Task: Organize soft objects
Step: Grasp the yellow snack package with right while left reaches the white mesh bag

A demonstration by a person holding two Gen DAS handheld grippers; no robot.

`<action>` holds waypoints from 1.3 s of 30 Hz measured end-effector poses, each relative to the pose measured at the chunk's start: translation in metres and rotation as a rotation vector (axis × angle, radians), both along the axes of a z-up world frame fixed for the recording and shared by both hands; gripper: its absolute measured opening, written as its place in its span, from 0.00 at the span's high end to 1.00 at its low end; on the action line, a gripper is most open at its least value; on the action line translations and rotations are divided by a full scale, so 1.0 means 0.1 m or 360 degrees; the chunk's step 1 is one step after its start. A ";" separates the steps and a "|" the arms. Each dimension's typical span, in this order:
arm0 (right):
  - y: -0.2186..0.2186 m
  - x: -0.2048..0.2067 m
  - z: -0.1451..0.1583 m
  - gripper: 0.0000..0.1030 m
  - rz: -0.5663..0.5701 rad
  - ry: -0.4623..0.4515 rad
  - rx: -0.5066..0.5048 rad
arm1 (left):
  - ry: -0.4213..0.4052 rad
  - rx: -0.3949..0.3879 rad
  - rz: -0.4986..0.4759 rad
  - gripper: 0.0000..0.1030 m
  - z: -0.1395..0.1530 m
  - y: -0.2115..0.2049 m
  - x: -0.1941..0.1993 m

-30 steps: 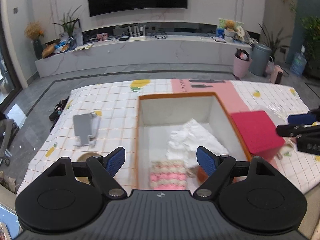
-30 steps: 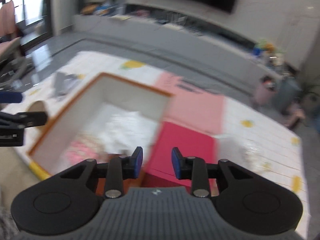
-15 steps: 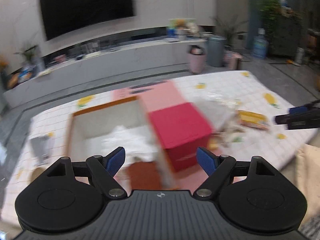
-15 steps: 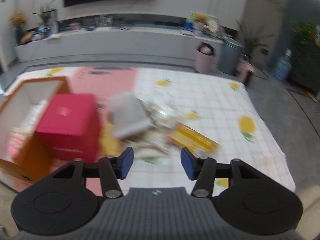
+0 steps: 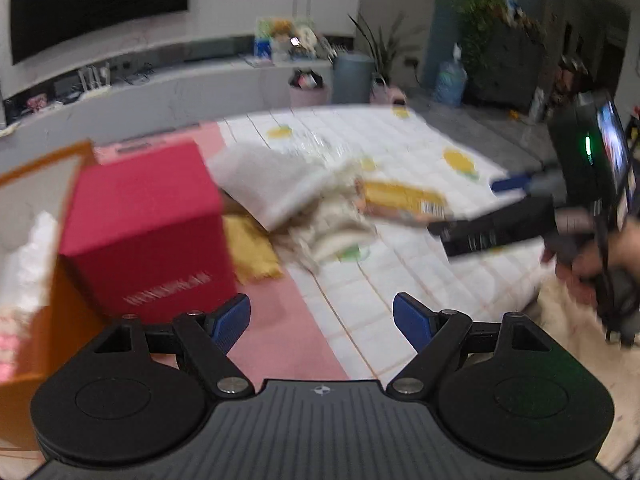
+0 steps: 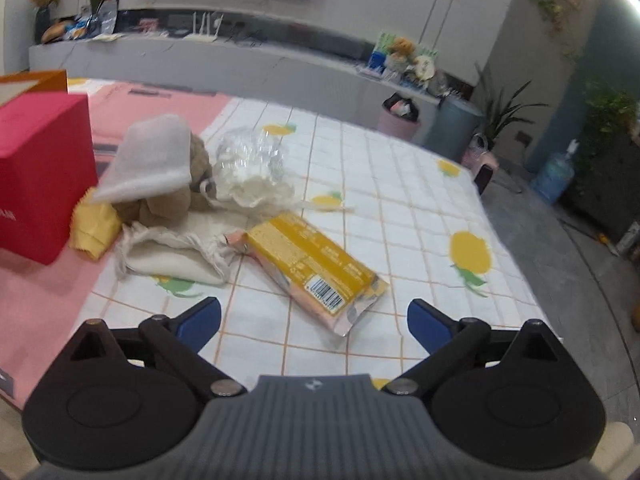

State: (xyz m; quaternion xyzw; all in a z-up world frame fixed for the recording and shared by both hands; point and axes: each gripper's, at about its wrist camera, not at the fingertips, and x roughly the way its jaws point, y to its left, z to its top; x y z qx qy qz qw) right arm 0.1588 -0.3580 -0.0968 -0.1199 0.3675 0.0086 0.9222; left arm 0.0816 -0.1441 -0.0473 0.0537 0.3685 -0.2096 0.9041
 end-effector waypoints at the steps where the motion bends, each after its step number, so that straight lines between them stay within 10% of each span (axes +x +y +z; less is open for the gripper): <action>1: -0.05 0.05 -0.05 0.05 0.0006 0.0005 0.0029 | 0.0025 0.0023 0.0001 0.08 -0.09 -0.04 0.02; 9: -0.36 0.62 -0.48 0.03 -0.0022 0.0198 0.0101 | 0.0136 0.0036 -0.0034 0.08 -0.51 -0.20 0.14; 16: -0.11 0.99 -0.50 0.03 0.0383 0.0118 -0.0107 | 0.0096 0.0095 0.0005 0.08 -0.63 -0.26 0.16; 23: -0.32 1.12 -0.57 0.05 0.0630 0.0169 0.0177 | 0.0023 0.0152 0.0062 0.08 -0.66 -0.31 0.14; 25: -0.41 1.17 -0.50 0.29 0.0623 0.0245 0.0170 | -0.0012 0.0139 0.0111 0.08 -0.68 -0.33 0.10; 39: -0.65 1.19 -0.42 0.29 0.0422 0.0646 0.0104 | 0.0074 -0.0034 0.0433 0.08 -0.21 -0.51 0.44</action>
